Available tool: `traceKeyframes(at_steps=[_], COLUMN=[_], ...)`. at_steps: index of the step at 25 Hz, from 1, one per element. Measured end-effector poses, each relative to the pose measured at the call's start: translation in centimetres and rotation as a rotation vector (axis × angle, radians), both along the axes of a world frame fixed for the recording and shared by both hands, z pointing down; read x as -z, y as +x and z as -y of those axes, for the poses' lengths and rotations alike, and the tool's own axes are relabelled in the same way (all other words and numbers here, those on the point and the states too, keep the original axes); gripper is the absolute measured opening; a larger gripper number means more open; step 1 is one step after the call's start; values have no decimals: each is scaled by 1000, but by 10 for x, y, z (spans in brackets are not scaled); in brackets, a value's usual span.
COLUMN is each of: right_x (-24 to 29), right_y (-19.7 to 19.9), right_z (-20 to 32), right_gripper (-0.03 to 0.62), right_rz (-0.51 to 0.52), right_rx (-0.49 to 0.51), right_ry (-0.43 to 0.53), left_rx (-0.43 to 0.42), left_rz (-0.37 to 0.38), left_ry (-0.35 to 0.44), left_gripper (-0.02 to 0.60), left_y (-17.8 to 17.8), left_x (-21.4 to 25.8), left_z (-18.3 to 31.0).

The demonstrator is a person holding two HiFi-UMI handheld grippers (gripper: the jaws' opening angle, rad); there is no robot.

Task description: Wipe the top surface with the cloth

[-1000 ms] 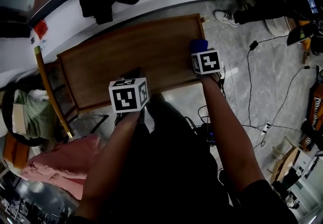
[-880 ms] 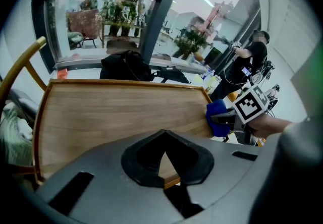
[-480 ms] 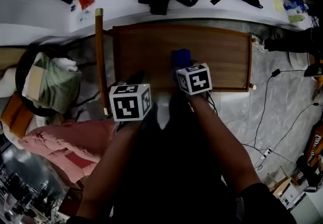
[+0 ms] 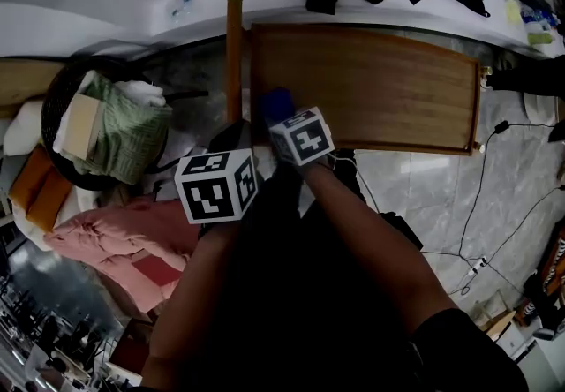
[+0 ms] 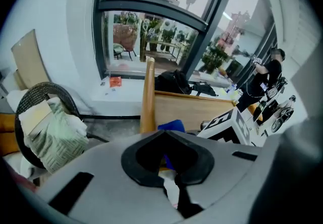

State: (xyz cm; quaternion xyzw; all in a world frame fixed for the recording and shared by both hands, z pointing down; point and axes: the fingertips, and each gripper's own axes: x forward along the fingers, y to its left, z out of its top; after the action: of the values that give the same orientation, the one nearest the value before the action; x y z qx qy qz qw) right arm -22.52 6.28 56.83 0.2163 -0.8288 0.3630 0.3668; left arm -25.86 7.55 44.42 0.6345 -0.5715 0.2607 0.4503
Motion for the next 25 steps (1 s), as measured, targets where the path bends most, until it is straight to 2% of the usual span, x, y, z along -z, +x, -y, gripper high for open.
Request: traceKeyframes(at_steps=[10, 16, 20, 25], right_x=[-20, -21, -23, -23], right_y=[-18, -20, 0, 56], right_z=[-2, -5, -4, 8], right_gripper=[48, 48, 48, 48], right_rz=[-44, -81, -101, -122], right_rx=[-16, 29, 53, -3], right_ry=[3, 47, 48, 51], left_rx=[-52, -67, -90, -135], left_rz=[-19, -21, -24, -17], left_ry=[-8, -6, -5, -10], left_gripper=[9, 9, 9, 9], left_y=[0, 2, 17, 50], left_x=[-12, -11, -11, -19], left_z=[-15, -14, -7, 11])
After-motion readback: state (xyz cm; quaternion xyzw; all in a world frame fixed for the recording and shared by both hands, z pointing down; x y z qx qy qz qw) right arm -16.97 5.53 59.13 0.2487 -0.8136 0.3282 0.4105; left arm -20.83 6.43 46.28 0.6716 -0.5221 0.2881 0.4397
